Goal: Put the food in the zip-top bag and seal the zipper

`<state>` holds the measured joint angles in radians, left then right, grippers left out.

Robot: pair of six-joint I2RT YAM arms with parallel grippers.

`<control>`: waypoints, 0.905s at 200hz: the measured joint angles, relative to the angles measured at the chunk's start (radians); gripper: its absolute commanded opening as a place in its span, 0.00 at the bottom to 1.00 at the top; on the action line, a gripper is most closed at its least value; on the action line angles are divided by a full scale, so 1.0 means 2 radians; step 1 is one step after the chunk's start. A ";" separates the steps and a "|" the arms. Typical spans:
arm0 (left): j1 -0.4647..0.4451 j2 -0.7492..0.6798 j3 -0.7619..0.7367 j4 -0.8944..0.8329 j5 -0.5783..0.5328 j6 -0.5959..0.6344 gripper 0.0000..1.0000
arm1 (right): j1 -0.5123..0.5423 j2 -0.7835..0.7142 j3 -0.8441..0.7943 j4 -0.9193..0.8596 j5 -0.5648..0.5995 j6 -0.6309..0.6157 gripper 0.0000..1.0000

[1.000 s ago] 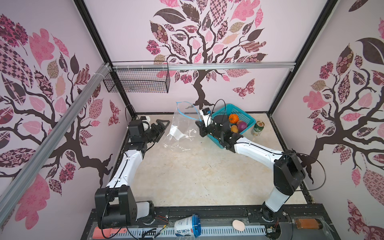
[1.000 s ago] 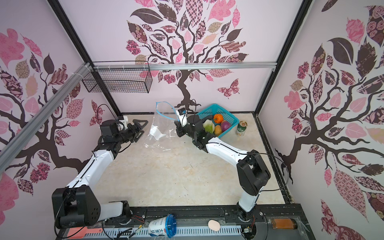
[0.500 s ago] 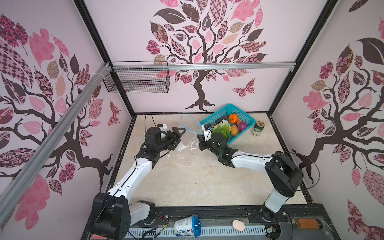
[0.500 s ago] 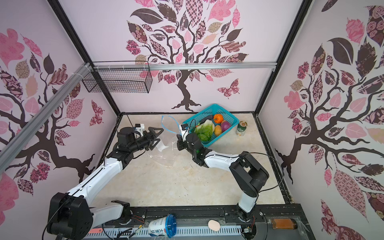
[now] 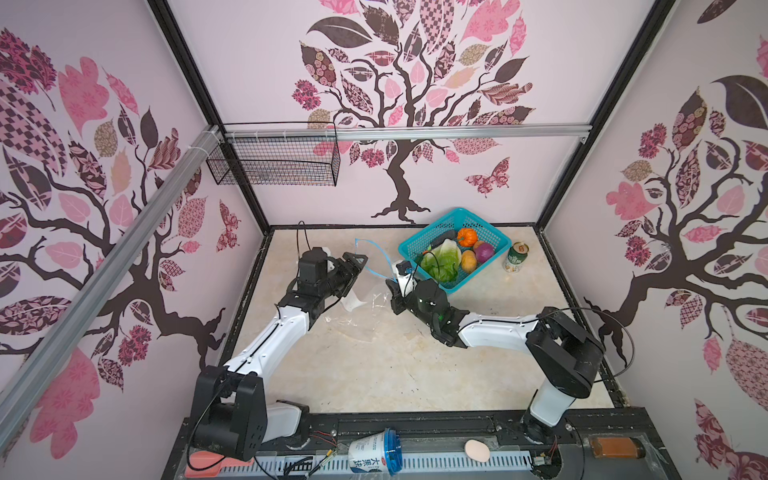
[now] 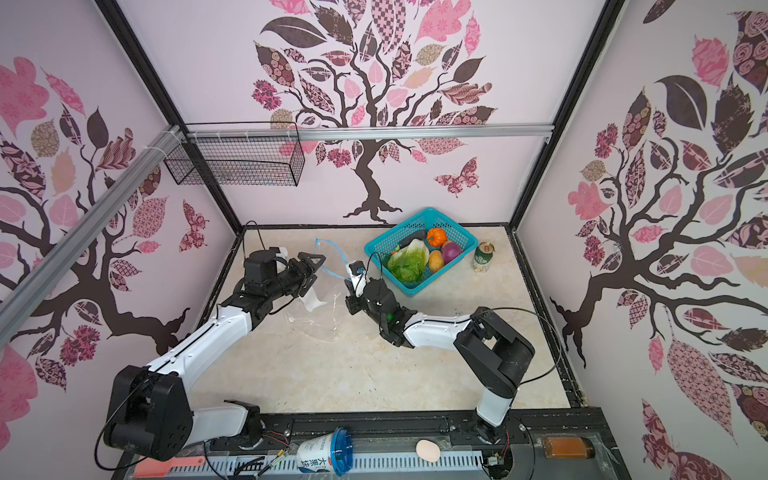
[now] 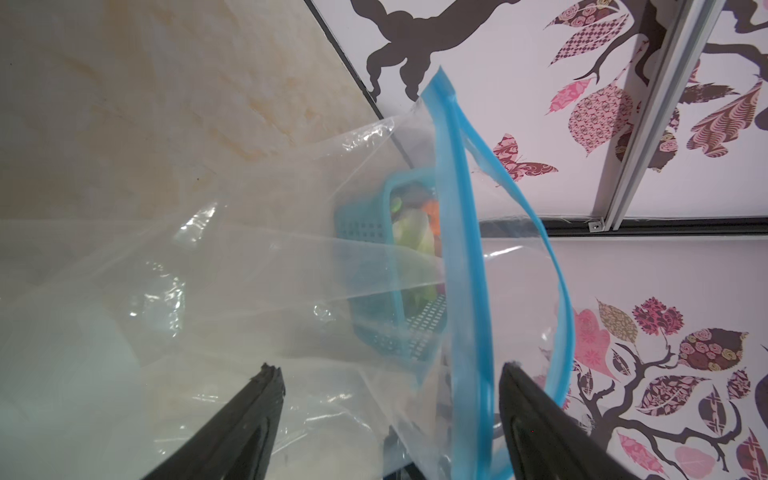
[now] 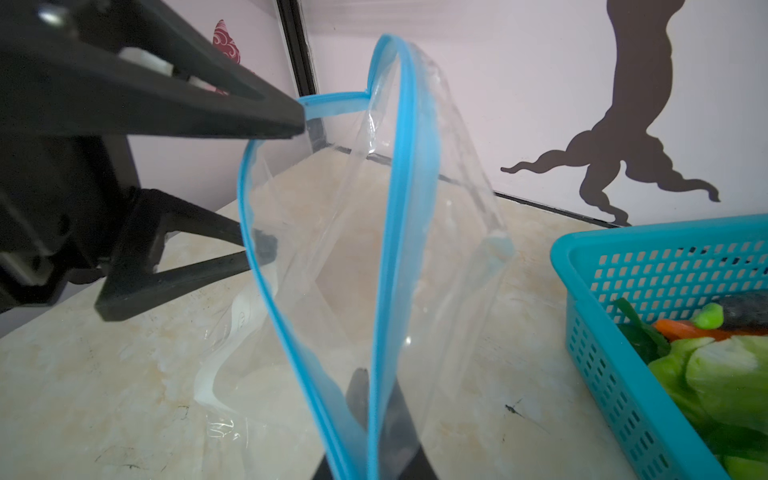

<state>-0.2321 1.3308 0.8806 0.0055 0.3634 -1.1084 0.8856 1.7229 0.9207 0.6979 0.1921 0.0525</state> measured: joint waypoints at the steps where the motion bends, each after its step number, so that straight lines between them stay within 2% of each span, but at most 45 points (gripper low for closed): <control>1: 0.000 0.001 0.000 0.000 0.000 0.000 0.80 | 0.000 0.000 0.000 0.000 0.000 -0.001 0.00; 14: -0.002 0.004 0.002 0.000 0.000 0.003 0.71 | 0.005 0.000 0.000 -0.001 0.007 -0.015 0.00; 50: -0.007 0.004 0.002 -0.004 0.000 0.021 0.21 | 0.010 0.000 0.000 -0.003 0.014 -0.041 0.00; 67: -0.008 0.003 0.002 -0.009 0.000 0.028 0.06 | 0.010 -0.001 0.000 -0.012 0.013 -0.046 0.00; 77: -0.008 0.002 0.002 -0.015 0.001 0.042 0.01 | 0.010 -0.005 0.000 -0.022 0.010 -0.047 0.07; 98: -0.010 0.000 0.010 -0.044 -0.002 0.072 0.00 | 0.010 -0.027 0.000 -0.053 -0.003 -0.046 0.45; 110: -0.009 0.001 0.026 -0.069 -0.007 0.099 0.00 | 0.010 -0.049 0.000 -0.076 -0.017 -0.042 0.58; 134: -0.009 0.008 0.076 -0.118 -0.012 0.161 0.00 | 0.010 -0.103 0.006 -0.133 -0.038 -0.036 0.68; 181: -0.009 0.017 0.100 -0.163 -0.028 0.255 0.00 | 0.010 -0.133 0.098 -0.266 -0.054 -0.015 0.75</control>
<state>-0.2493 1.3651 1.0805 -0.3206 0.3073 -0.5983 0.9047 1.4570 1.1160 0.1665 0.0841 0.0223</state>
